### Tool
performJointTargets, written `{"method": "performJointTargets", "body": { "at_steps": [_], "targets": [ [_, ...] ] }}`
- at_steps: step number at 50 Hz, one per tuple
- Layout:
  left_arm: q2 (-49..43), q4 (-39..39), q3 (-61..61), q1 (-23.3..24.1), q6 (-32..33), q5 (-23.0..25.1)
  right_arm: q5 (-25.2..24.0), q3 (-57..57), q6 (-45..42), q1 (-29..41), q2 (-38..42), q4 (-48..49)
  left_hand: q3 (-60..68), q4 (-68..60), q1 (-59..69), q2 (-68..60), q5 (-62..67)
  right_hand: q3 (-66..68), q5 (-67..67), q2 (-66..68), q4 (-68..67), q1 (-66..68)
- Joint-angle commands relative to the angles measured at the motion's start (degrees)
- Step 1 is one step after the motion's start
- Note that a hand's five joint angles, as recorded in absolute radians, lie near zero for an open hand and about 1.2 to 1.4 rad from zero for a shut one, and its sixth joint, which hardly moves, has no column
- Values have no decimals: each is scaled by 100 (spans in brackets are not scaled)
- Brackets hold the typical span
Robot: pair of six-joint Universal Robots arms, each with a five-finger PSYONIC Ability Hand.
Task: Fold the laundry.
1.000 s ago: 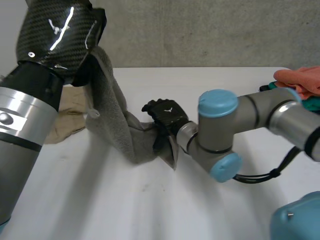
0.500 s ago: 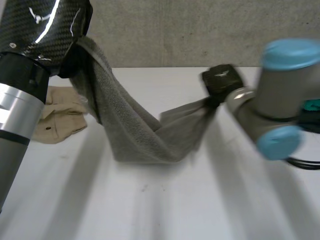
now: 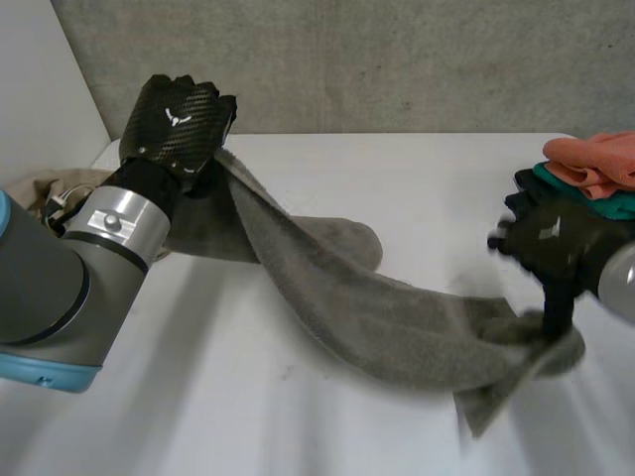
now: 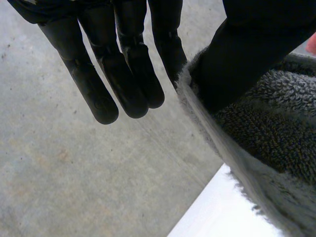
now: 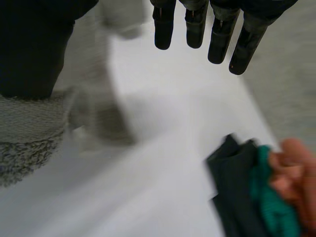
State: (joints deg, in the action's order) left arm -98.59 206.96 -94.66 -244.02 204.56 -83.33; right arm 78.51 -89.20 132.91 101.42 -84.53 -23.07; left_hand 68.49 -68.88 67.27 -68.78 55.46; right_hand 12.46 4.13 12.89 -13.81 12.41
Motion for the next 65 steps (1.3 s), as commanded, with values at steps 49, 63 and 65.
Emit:
{"method": "performJointTargets", "body": {
  "at_steps": [49,63,65],
  "targets": [
    [534,20,747,285,66,185,-1742,3436,2195,450,3560,-892,1151,-1112,1273,-1122,1454,6754,6587,6711,-6619,6759],
    [-362,-50,519,-128,75,168,-1375,1942,580,-307,1949,-804,1151,-1112,1273,-1122,1454,6754,6587,6711,-6619,6759],
    [-643,-68,528,-207,75,168,-1015,1643,228,-272,1870,-813,1151,-1112,1273,-1122,1454,6754,6587,6711,-6619,6759]
  ]
}}
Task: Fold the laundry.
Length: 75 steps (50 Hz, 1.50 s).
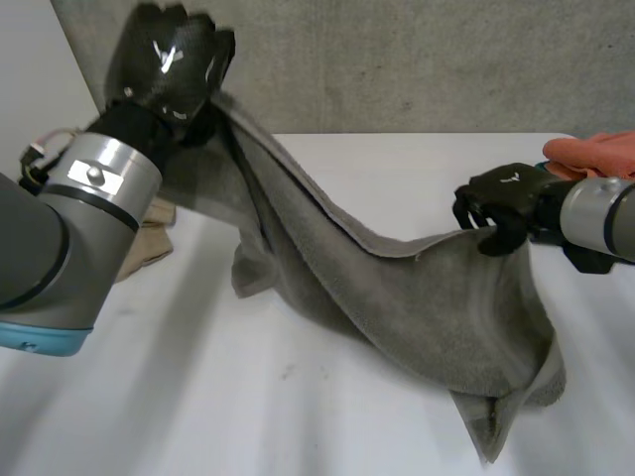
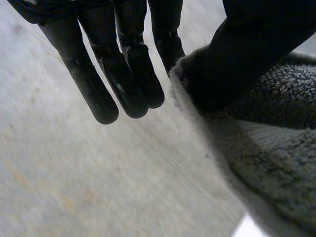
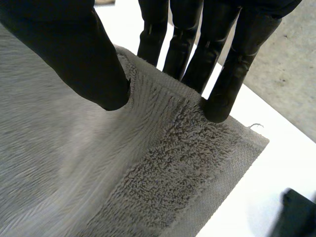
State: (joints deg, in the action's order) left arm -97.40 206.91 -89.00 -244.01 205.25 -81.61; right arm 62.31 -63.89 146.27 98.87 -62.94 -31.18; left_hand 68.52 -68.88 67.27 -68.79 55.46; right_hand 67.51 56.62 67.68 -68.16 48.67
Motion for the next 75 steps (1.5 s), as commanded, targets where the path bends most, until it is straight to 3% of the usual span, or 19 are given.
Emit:
{"method": "performJointTargets", "body": {
  "at_steps": [1,7,10,15,20,23,27,33,39,40,41,45,49,53,60,66,71,75],
  "targets": [
    [-867,-63,-39,-226,6,-4,754,-993,-1231,9,-281,-2,1148,-1112,1273,-1121,1454,1249,1338,1232,-1184,3133],
    [-1640,-37,163,-270,129,-4,1905,-1206,-1987,53,-18,155,1148,-1112,1273,-1121,1454,1249,1338,1232,-1184,3133],
    [-1957,-10,435,-261,296,5,2197,-846,-2014,141,299,533,1148,-1112,1273,-1121,1454,1249,1338,1232,-1184,3133],
    [-2589,60,1802,-305,927,5,2671,480,-1637,519,853,1631,1148,-1112,1273,-1121,1454,1249,1338,1232,-1184,3133],
    [-2819,464,3404,-402,1035,-4,3146,1755,-811,668,1056,3229,1148,-1112,1273,-1121,1454,1249,1338,1232,-1184,3133],
    [-2811,1008,4065,-481,894,-74,3384,1915,-556,695,872,4381,1148,-1112,1273,-1121,1454,1249,1338,1232,-1184,3133],
    [-2670,1387,4119,-463,718,-65,3402,1600,-512,853,415,4893,1148,-1112,1273,-1121,1454,1249,1338,1232,-1184,3133],
    [-2179,1396,3154,-463,604,5,3200,573,-485,985,-86,4876,1148,-1112,1273,-1121,1454,1249,1338,1232,-1184,3133],
    [-1546,1467,1598,-420,595,312,2752,-264,-406,985,-96,4701,1148,-1112,1273,-1121,1454,1249,1338,1232,-1184,3133],
    [-1493,1467,1396,-411,595,373,2681,-325,-345,976,-87,4639,1148,-1112,1273,-1121,1454,855,944,838,-790,2739],
    [-1440,1467,1264,-411,595,409,2550,-396,-162,941,-52,4482,1148,-1112,1273,-1121,1454,-598,-509,-615,663,1286],
    [-958,1449,474,-297,595,541,2068,-318,575,871,211,4008,1148,-1112,1273,-1121,1454,-4052,-3963,-4069,4117,-2168],
    [-422,1379,-19,-183,604,550,1321,190,1323,748,562,3559,1148,-1112,1273,-1121,1454,-5333,-5244,-5350,5398,-3449],
    [228,1335,-494,-103,595,559,618,788,1895,537,948,3111,1148,-1112,1273,-1121,1454,-5373,-5284,-5390,5438,-3488],
    [1309,844,-1031,160,586,699,-174,1396,2397,598,1582,3030,1148,-1112,1273,-1121,1454,-5456,-5367,-5473,5521,-3572],
    [1855,430,-1128,354,595,778,-720,1511,2652,1387,2135,3022,1148,-1112,1273,-1121,1454,-5541,-5452,-5558,5606,-3657],
    [2102,386,-1120,380,586,752,-756,1520,2986,1951,2566,2995,1148,-1112,1273,-1121,1454,-5541,-5452,-5558,5606,-3657],
    [2261,368,-1102,459,586,743,-335,1607,3048,2294,2883,3083,1148,-1112,1273,-1121,1454,-5524,-5435,-5541,5589,-3640]
  ]
}}
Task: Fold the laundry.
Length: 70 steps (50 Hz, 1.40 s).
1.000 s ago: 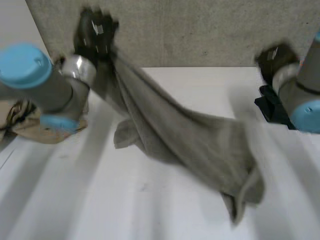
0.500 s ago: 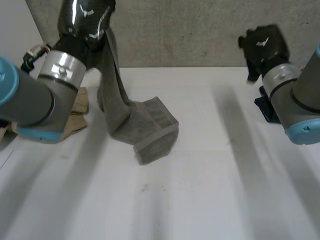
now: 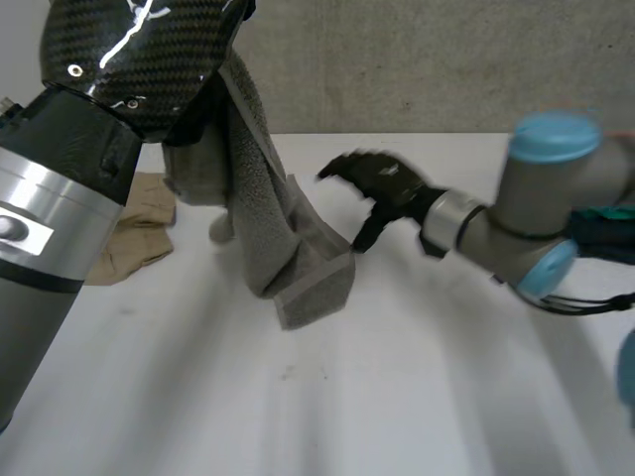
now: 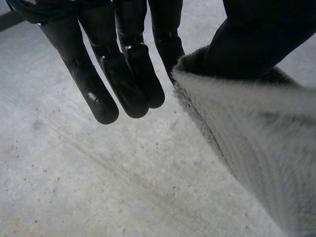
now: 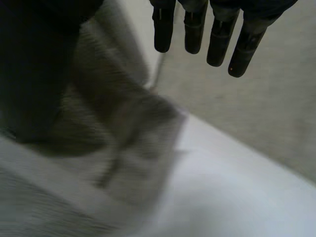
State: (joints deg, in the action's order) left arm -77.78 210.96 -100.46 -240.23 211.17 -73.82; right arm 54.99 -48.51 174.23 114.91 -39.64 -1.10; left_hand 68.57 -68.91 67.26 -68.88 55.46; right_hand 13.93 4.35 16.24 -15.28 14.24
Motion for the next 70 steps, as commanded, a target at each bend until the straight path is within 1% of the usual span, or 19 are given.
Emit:
{"method": "performJointTargets", "body": {
  "at_steps": [1,6,12,14,15,16,17,22,24,29,36,40,44,47,51,53,55,60,70],
  "targets": [
    [351,-29,44,82,-6,-36,738,183,261,769,641,145,1143,-1109,1274,-1112,1454,-99,-141,-331,234,-130],
    [510,-20,79,99,-6,-44,1295,307,261,971,861,145,1143,-1109,1274,-1112,1454,-65,-107,-296,200,-96],
    [501,-11,141,90,-6,-62,426,35,261,1244,888,-249,1143,-1109,1274,-1112,1454,52,10,-179,83,21],
    [483,15,185,82,-14,-62,101,17,173,1262,896,-575,1143,-1109,1274,-1112,1454,2093,2051,1862,-1958,2062],
    [457,15,202,73,-14,-62,47,34,156,1271,896,-645,1143,-1109,1274,-1112,1454,3787,3745,3556,-3652,3756],
    [448,15,220,64,-14,-71,82,95,147,1253,879,-672,1143,-1109,1274,-1112,1454,6579,6537,6348,-6444,6548],
    [422,15,237,38,-14,-71,143,113,155,1227,835,-646,1143,-1109,1274,-1112,1454,6607,6565,6376,-6472,6576],
    [299,33,281,-6,-6,-71,924,52,147,1008,177,-514,1143,-1109,1274,-1112,1454,6607,6565,6376,-6472,6576],
    [150,33,308,-24,-6,-106,1259,-149,173,604,-358,-374,1143,-1109,1274,-1112,1454,6607,6565,6376,-6472,6576],
    [-96,41,387,-235,-14,-352,1312,-747,-55,-100,-1299,-4,1143,-1109,1274,-1112,1454,6607,6565,6376,-6472,6576],
    [-588,68,457,-428,-164,-528,1427,-1968,-1714,-706,-2504,-127,1143,-1109,1274,-1112,1454,6607,6565,6376,-6472,6576],
    [-1062,85,440,-437,-190,-528,1681,-3012,-3198,-979,-3285,-828,1143,-1109,1274,-1112,1454,6607,6565,6376,-6472,6576],
    [-1748,85,440,-446,-199,-537,1831,-3830,-3763,-954,-3472,-1312,1143,-1109,1274,-1112,1454,6607,6565,6376,-6472,6576],
    [-2293,85,440,-428,-190,-554,1857,-4245,-3791,-900,-3472,-1384,1143,-1109,1274,-1112,1454,6607,6565,6376,-6472,6576],
    [-2926,85,457,-393,-190,-589,2006,-4527,-3774,-804,-3358,-1332,1143,-1109,1274,-1112,1454,1902,1859,1670,-1766,1870],
    [-3199,85,449,-367,-181,-677,2164,-4414,-3738,-830,-3279,-1261,1143,-1109,1274,-1112,1454,1116,1074,884,-980,1084],
    [-3287,77,431,-367,-173,-756,2418,-4116,-3625,-839,-3252,-1139,1143,-1109,1274,-1112,1454,995,953,764,-860,964],
    [-3287,59,343,-411,-181,-906,2525,-3684,-3054,-856,-3270,-1155,1143,-1109,1274,-1112,1454,978,936,747,-843,947],
    [-2471,6,9,-490,-225,-871,1779,-2587,-2253,-892,-2973,-1805,1143,-1109,1274,-1112,1454,677,635,445,-541,645]
  ]
}}
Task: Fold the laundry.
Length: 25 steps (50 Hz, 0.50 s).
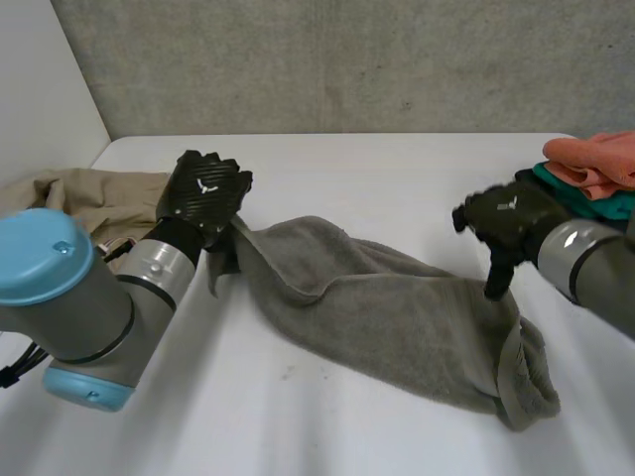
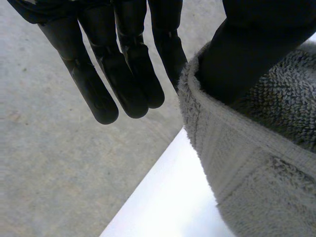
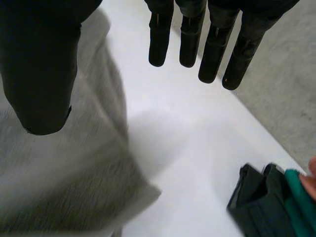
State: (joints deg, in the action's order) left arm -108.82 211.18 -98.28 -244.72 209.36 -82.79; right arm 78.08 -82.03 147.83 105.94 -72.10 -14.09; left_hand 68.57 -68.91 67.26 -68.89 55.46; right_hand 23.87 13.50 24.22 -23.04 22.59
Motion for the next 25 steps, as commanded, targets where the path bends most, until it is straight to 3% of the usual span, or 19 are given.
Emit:
{"method": "performJointTargets", "body": {
  "at_steps": [1,11,25],
  "targets": [
    [703,-24,-209,-24,-44,26,-557,863,396,32,397,-542,1143,-1109,1274,-1111,1454,-319,-282,-354,236,-191],
    [1354,-24,-217,205,-36,26,-540,1980,466,59,1979,-1017,1143,-1109,1274,-1111,1454,-386,-349,-421,304,-258],
    [1539,29,19,460,26,44,-794,2042,826,331,2552,-464,1143,-1109,1274,-1111,1454,-941,-904,-976,859,-813]
  ]
}}
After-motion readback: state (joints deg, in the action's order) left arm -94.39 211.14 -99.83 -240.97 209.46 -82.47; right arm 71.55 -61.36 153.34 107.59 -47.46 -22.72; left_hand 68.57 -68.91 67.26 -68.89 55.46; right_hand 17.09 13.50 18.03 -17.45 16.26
